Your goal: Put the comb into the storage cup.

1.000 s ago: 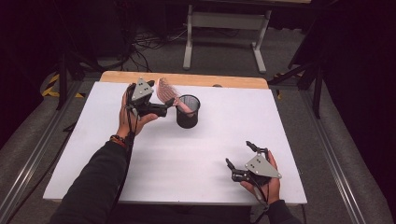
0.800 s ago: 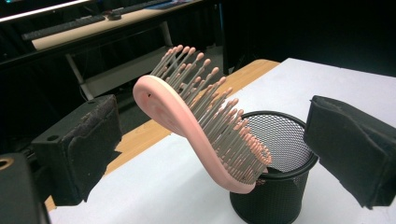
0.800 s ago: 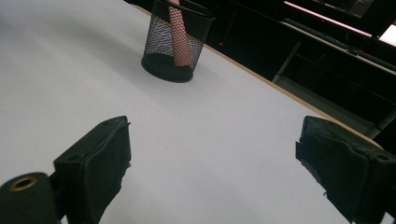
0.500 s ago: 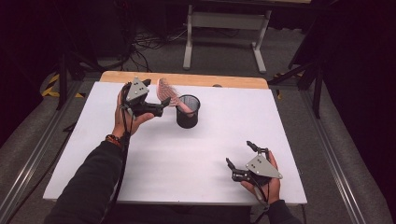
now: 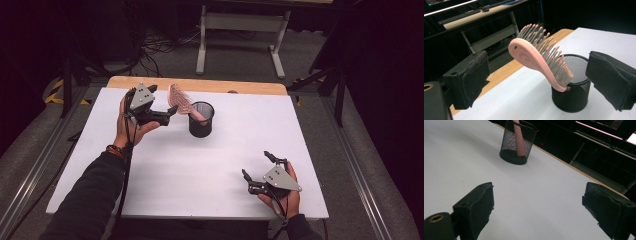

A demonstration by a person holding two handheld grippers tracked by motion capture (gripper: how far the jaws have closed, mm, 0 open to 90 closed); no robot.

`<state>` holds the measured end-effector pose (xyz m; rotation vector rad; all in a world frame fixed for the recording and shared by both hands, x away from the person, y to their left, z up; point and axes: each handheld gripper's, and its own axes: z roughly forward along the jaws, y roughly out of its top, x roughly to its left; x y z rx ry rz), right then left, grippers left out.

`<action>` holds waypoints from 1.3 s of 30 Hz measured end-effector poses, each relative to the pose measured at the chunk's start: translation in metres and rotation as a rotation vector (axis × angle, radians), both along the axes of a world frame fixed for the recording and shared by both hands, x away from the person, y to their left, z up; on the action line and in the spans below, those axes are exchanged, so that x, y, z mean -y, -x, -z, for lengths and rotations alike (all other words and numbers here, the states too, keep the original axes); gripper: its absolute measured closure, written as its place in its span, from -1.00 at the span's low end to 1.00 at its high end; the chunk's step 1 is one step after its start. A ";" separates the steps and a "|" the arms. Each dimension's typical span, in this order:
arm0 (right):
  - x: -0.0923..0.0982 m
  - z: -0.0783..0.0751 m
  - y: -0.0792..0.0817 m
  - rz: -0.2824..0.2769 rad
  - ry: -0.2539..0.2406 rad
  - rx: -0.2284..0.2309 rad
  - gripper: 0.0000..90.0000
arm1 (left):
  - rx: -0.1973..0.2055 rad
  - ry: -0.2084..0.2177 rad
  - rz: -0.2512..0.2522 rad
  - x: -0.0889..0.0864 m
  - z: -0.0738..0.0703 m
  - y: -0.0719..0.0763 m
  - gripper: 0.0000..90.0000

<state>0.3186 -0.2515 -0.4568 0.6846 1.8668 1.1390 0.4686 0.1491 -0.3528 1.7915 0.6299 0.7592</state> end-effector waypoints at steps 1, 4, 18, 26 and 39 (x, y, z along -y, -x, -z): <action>0.000 0.000 0.000 0.001 0.000 -0.001 -0.77 | 0.003 -0.004 0.002 0.000 0.000 0.001 -0.87; 0.000 0.000 0.000 0.001 0.001 -0.001 -0.77 | 0.005 -0.004 0.009 -0.003 -0.001 0.003 -0.89; 0.000 0.001 0.000 0.001 0.003 -0.004 -0.77 | 0.022 -0.039 0.032 -0.007 0.002 0.017 -0.88; -0.001 0.001 0.000 0.009 0.006 0.003 -0.77 | 0.042 -0.060 0.051 -0.010 0.004 0.027 -0.87; 0.000 0.000 -0.001 0.022 0.001 0.006 -0.80 | 0.076 -0.084 0.068 -0.016 0.006 0.042 -0.87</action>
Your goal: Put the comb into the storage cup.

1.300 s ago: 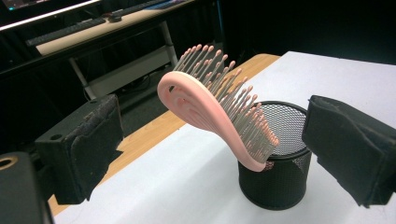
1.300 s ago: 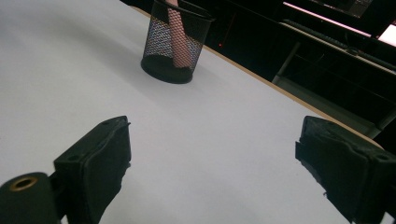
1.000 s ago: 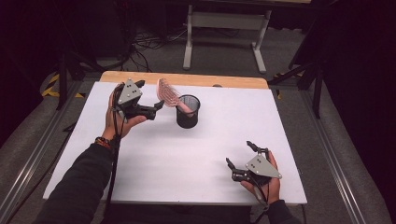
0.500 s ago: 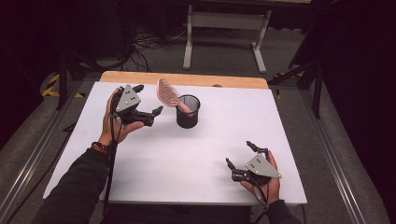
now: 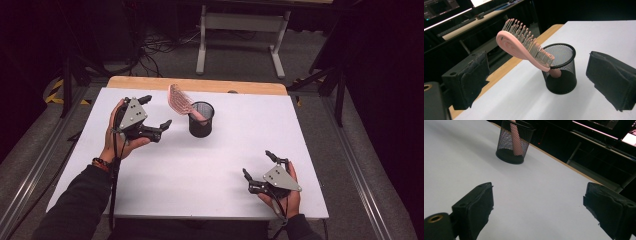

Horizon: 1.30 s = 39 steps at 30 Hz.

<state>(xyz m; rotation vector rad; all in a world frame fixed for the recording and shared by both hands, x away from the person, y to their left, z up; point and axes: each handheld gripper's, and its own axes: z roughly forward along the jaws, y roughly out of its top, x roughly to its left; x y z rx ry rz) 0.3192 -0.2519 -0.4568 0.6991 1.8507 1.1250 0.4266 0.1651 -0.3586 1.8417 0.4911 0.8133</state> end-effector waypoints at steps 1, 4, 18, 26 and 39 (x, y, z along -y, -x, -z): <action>0.000 0.000 0.000 0.002 0.000 -0.001 -0.80 | 0.004 -0.009 0.007 -0.001 0.000 0.003 -0.87; 0.000 0.000 -0.001 0.003 -0.002 -0.003 -0.82 | 0.005 -0.005 0.019 -0.002 0.001 0.007 -0.87; 0.001 -0.002 0.000 0.023 -0.024 0.007 -0.85 | 0.010 -0.004 0.084 -0.001 0.010 0.028 -0.87; 0.001 -0.002 0.000 0.028 -0.022 0.009 -0.85 | 0.003 -0.009 0.108 0.003 0.014 0.034 -0.87; 0.001 -0.003 0.001 0.027 -0.026 0.016 -0.85 | -0.002 -0.037 0.141 0.010 0.027 0.045 -0.87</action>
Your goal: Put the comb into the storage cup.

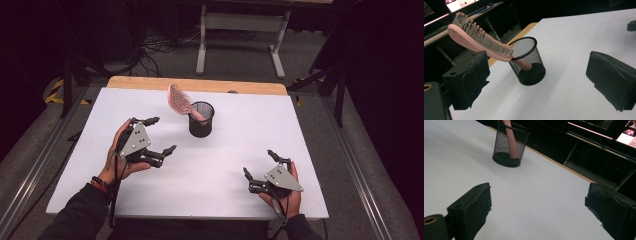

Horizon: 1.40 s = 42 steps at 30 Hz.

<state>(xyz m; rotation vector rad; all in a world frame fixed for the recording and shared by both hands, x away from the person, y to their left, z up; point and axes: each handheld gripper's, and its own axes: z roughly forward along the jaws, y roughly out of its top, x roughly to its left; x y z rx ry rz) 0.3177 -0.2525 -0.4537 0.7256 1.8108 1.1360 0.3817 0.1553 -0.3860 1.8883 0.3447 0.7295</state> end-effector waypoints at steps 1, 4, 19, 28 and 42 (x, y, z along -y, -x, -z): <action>0.000 0.000 0.000 -0.001 -0.002 0.002 -0.85 | -0.003 0.001 0.003 0.000 0.001 0.001 -0.87; 0.000 -0.001 0.001 -0.003 -0.002 0.004 -0.85 | -0.008 -0.014 0.008 0.001 0.008 0.004 -0.87; -0.003 -0.001 0.002 -0.015 0.006 0.005 -0.85 | -0.024 -0.013 0.020 -0.005 0.026 0.015 -0.86; -0.005 -0.002 0.003 -0.022 0.003 0.009 -0.85 | -0.039 -0.009 0.021 -0.014 0.034 0.019 -0.86; -0.008 -0.002 0.005 -0.033 0.008 0.013 -0.85 | -0.052 -0.025 0.009 -0.026 0.043 0.027 -0.87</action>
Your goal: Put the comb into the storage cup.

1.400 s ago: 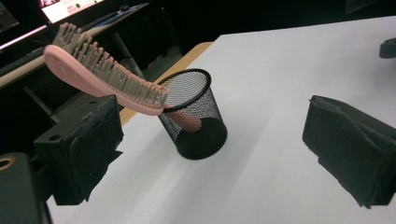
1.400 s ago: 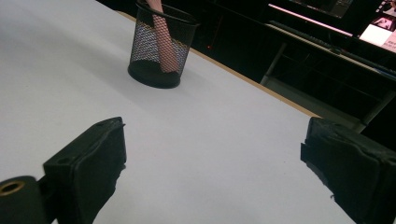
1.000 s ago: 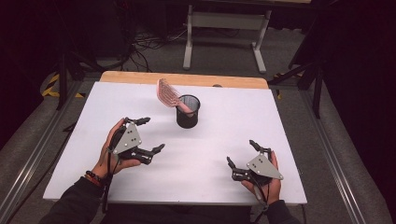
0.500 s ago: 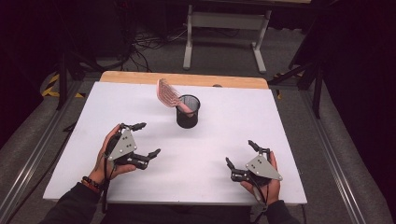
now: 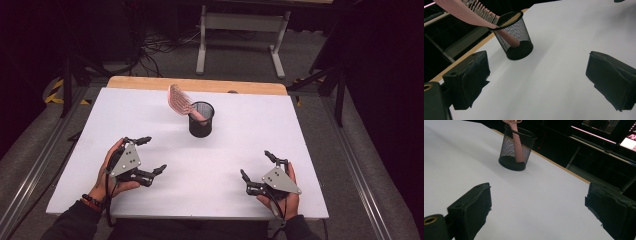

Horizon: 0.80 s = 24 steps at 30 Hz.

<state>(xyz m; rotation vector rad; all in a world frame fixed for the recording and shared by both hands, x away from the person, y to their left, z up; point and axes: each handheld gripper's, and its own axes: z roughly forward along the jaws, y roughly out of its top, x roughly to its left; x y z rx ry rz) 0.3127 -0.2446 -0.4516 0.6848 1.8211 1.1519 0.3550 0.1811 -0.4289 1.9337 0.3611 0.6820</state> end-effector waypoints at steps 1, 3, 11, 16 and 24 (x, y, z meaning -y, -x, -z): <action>0.000 0.000 0.000 0.000 0.001 0.001 -0.85 | 0.004 0.000 -0.004 -0.002 0.002 0.002 -0.87; 0.000 0.000 0.000 -0.001 0.000 0.001 -0.85 | 0.004 0.000 -0.009 -0.003 0.002 0.002 -0.86; -0.001 0.000 0.001 -0.004 0.001 0.002 -0.85 | -0.002 0.003 -0.031 -0.016 0.008 0.007 -0.86; -0.002 0.000 0.001 -0.007 0.001 -0.002 -0.85 | -0.013 -0.005 -0.046 -0.027 0.011 0.009 -0.86; -0.002 0.000 0.001 -0.011 -0.001 -0.003 -0.85 | -0.030 0.007 -0.073 -0.042 0.017 0.013 -0.86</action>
